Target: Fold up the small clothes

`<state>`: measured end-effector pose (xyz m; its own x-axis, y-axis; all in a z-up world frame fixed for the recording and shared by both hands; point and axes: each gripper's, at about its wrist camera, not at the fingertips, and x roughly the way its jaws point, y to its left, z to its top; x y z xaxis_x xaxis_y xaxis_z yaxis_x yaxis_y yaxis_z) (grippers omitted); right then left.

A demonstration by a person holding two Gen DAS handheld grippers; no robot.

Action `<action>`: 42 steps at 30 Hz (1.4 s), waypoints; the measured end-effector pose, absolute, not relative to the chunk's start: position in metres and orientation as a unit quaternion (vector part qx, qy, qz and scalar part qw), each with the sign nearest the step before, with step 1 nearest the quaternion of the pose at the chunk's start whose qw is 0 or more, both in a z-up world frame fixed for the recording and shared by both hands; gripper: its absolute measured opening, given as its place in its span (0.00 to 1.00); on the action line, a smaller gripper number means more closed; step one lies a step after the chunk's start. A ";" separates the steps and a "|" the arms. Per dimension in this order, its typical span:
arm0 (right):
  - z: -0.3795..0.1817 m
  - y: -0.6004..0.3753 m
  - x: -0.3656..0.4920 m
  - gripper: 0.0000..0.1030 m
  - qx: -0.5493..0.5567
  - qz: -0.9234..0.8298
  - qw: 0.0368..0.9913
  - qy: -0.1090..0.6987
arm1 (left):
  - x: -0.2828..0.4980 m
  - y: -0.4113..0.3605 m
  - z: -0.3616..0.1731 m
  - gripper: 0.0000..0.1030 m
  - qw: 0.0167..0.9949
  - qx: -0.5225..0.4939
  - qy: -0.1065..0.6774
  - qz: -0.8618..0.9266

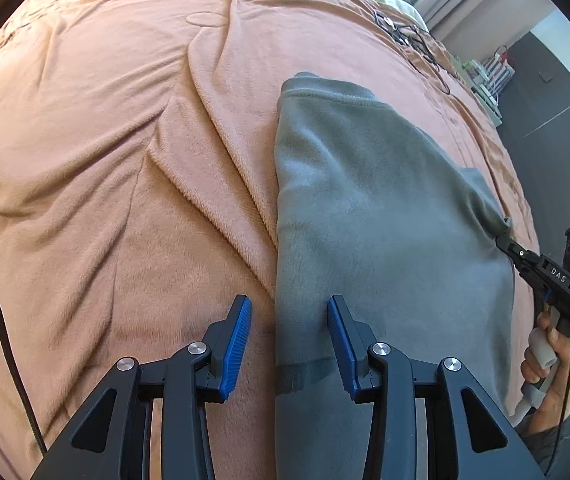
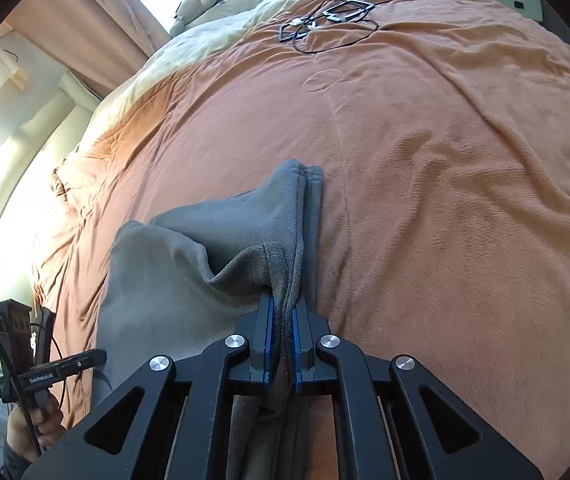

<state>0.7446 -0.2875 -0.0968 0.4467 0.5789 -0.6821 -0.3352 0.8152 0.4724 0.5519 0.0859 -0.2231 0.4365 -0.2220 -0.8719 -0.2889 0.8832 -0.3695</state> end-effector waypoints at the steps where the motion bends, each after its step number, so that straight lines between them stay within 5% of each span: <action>1: -0.099 -0.286 0.748 0.06 0.142 0.283 0.832 0.455 | 0.554 0.086 -0.223 0.41 0.813 -0.239 0.530 0.019; 6: -0.100 -0.281 0.764 0.13 0.155 0.319 0.812 0.464 | 0.571 0.088 -0.222 0.41 0.819 -0.230 0.526 0.019; 10: -0.102 -0.280 0.779 0.41 0.178 0.345 0.795 0.466 | 0.584 0.094 -0.223 0.41 0.820 -0.233 0.522 0.021; 12: -0.102 -0.280 0.785 0.47 0.186 0.352 0.792 0.464 | 0.590 0.098 -0.223 0.41 0.821 -0.237 0.519 0.022; 17: -0.107 -0.267 0.792 0.46 0.146 0.345 0.803 0.464 | 0.605 0.106 -0.221 0.41 0.832 -0.236 0.502 0.028; 18: -0.107 -0.264 0.792 0.41 0.134 0.343 0.806 0.463 | 0.610 0.107 -0.220 0.41 0.833 -0.236 0.499 0.028; 20: -0.104 -0.262 0.791 0.10 0.120 0.336 0.809 0.466 | 0.618 0.109 -0.221 0.41 0.836 -0.233 0.496 0.032; 33: -0.118 -0.284 0.791 0.10 0.149 0.302 0.812 0.477 | 0.672 0.112 -0.225 0.38 0.845 -0.199 0.493 0.048; 36: -0.110 -0.290 0.789 0.19 0.180 0.312 0.804 0.473 | 0.680 0.108 -0.223 0.38 0.851 -0.172 0.493 0.053; 38: -0.101 -0.298 0.781 0.54 0.184 0.319 0.806 0.464 | 0.681 0.111 -0.220 0.38 0.851 -0.172 0.493 0.056; 39: -0.096 -0.302 0.774 0.63 0.183 0.323 0.808 0.457 | 0.679 0.113 -0.217 0.38 0.851 -0.176 0.491 0.059; 42: -0.090 -0.317 0.757 0.68 0.184 0.328 0.812 0.445 | 0.670 0.115 -0.205 0.43 0.858 -0.190 0.474 0.060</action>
